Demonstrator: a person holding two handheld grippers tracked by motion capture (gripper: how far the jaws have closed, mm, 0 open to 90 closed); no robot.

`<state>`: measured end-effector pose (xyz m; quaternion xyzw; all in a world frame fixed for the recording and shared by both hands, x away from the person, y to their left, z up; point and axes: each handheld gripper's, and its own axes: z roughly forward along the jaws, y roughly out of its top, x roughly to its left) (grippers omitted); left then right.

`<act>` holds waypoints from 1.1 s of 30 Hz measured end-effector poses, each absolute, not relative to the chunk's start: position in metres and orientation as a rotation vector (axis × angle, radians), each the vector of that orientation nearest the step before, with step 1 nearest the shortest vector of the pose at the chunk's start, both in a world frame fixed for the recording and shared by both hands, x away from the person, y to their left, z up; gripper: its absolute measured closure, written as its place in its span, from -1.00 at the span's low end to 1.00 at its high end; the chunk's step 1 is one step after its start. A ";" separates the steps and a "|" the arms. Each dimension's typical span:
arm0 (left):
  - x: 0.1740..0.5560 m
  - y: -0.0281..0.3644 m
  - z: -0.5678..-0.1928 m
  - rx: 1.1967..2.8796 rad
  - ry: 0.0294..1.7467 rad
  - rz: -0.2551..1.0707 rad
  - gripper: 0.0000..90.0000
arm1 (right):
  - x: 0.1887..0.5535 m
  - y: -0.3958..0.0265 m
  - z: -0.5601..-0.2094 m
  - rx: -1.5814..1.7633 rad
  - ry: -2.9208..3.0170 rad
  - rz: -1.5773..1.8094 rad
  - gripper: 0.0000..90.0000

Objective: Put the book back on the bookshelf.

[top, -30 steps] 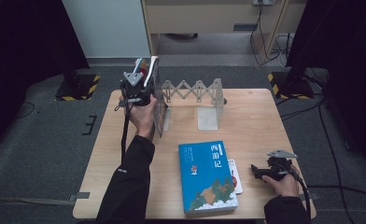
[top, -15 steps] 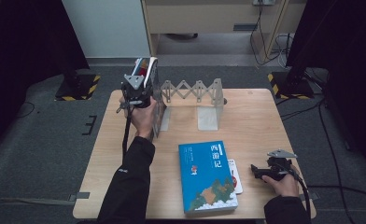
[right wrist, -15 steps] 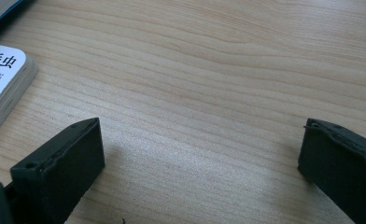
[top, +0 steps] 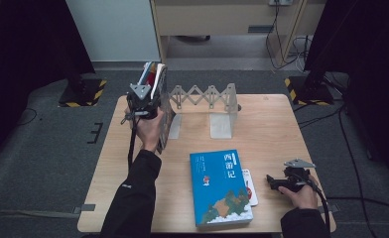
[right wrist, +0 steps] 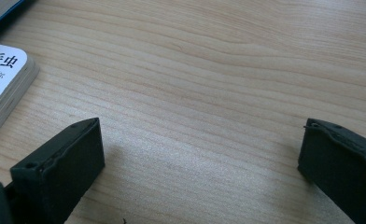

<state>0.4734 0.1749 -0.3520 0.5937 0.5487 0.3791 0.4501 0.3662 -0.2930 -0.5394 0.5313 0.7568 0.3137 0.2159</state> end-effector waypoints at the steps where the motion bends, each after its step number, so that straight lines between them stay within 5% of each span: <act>1: 0.472 0.175 -0.353 1.468 1.359 0.936 0.79 | 0.366 -0.293 -0.539 1.473 2.097 0.869 -0.99; 20: 0.433 0.188 -0.351 1.420 1.241 0.875 0.14 | 0.366 -0.293 -0.539 1.473 2.097 0.869 -0.99; 33: 0.399 0.208 -0.354 1.404 1.175 0.782 -0.02 | 0.366 -0.293 -0.539 1.471 2.100 0.868 -0.99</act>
